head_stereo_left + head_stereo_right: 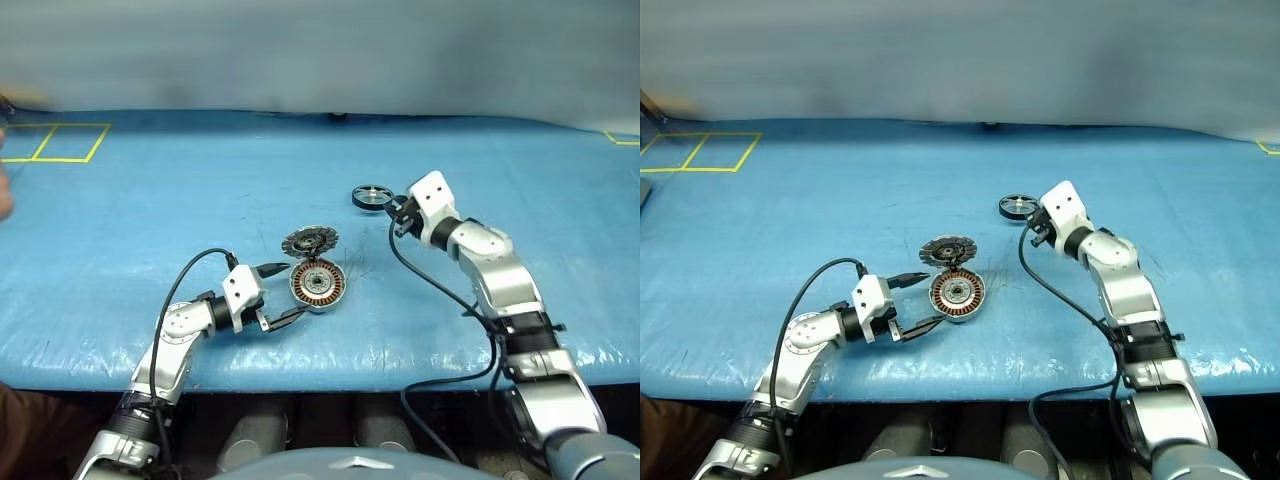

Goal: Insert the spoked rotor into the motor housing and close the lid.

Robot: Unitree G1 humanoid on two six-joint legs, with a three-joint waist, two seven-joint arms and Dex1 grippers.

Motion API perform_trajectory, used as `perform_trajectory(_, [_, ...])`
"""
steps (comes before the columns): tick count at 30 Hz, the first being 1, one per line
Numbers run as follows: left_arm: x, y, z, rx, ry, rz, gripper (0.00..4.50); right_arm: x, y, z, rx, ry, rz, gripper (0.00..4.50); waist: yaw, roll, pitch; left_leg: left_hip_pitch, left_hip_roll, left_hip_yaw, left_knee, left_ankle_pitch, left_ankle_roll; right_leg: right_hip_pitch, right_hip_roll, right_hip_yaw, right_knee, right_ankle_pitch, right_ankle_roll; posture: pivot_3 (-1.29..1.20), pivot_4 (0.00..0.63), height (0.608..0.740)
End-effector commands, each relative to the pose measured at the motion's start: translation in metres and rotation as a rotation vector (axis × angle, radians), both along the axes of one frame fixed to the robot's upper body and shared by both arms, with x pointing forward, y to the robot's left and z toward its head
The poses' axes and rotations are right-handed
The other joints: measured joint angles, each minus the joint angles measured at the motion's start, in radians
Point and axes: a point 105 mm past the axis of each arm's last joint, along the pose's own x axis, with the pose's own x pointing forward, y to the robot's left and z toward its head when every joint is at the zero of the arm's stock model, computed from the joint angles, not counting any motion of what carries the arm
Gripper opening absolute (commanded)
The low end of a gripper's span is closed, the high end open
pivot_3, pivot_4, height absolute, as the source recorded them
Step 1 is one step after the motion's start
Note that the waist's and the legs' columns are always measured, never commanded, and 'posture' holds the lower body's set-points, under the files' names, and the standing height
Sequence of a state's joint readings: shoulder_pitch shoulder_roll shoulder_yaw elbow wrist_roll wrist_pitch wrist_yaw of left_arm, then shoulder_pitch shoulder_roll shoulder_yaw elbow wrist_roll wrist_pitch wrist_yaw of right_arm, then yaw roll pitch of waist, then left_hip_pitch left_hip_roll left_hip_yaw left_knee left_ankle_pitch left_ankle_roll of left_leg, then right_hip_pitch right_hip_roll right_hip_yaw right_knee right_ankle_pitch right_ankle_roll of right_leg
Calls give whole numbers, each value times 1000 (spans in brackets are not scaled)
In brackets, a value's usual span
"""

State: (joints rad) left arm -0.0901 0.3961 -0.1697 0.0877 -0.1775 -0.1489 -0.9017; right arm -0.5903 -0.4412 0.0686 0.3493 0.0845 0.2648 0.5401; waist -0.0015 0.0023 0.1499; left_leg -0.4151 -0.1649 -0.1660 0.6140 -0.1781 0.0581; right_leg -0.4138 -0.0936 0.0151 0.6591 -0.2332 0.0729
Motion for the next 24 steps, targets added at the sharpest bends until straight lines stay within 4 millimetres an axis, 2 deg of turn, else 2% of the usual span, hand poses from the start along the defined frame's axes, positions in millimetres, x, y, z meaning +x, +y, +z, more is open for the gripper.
perform_trajectory(1, [3,1,8,-19,-42,12,4500,19,-4,11,26,-31,-15,1152,-2,0,0,0,0,0,0,0,0,0,0,0,0,0,0,0,150,740])
perform_trajectory(5, [2,1,8,-22,-45,20,4500,37,-4,8,19,-8,-37,1152,-8,0,0,0,-1,0,0,0,0,0,0,0,0,0,0,0,150,740])
perform_trajectory(9, [2,1,8,-24,-46,27,4500,44,-3,1,-2,26,-36,1152,-12,0,0,0,0,0,0,0,0,0,0,1,0,0,0,0,150,740])
perform_trajectory(24, [0,2,6,-17,-46,38,4500,37,2,-33,-87,155,30,1152,-18,0,0,2,0,0,0,0,-1,0,1,1,1,0,0,0,150,740])
